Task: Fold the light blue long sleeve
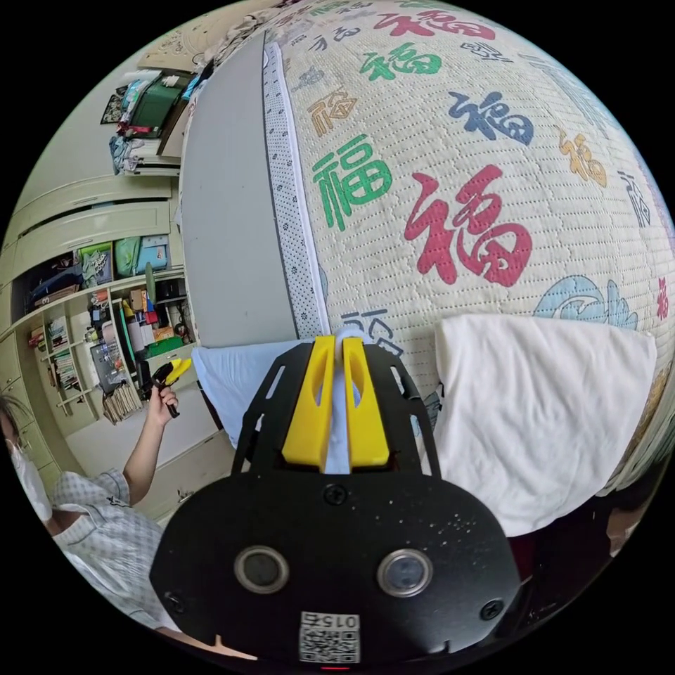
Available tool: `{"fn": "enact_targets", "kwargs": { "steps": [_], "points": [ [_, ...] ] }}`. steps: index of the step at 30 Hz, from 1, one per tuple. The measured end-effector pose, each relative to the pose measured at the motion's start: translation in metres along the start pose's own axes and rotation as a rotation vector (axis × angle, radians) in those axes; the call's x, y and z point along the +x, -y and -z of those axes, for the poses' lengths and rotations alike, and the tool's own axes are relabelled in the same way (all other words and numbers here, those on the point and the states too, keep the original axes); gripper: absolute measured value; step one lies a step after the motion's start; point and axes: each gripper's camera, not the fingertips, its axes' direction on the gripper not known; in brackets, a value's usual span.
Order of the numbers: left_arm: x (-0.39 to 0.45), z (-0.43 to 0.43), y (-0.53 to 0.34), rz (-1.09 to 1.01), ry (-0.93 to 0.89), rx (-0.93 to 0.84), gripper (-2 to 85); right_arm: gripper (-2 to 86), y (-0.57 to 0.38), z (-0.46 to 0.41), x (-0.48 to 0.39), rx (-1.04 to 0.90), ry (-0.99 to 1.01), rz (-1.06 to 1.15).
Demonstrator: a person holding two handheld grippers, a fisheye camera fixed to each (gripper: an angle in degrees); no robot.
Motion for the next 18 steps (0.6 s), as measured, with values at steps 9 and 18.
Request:
{"fn": "enact_targets", "kwargs": {
  "steps": [9, 18],
  "points": [
    [-0.049, -0.03, -0.006, 0.153, -0.142, 0.039, 1.9, 0.6, -0.009, 0.011, -0.02, -0.01, 0.002, -0.027],
    [-0.017, 0.003, 0.021, 0.034, -0.107, 0.198, -0.4, 0.9, -0.002, 0.049, -0.035, 0.133, 0.13, -0.13]
  ]
}}
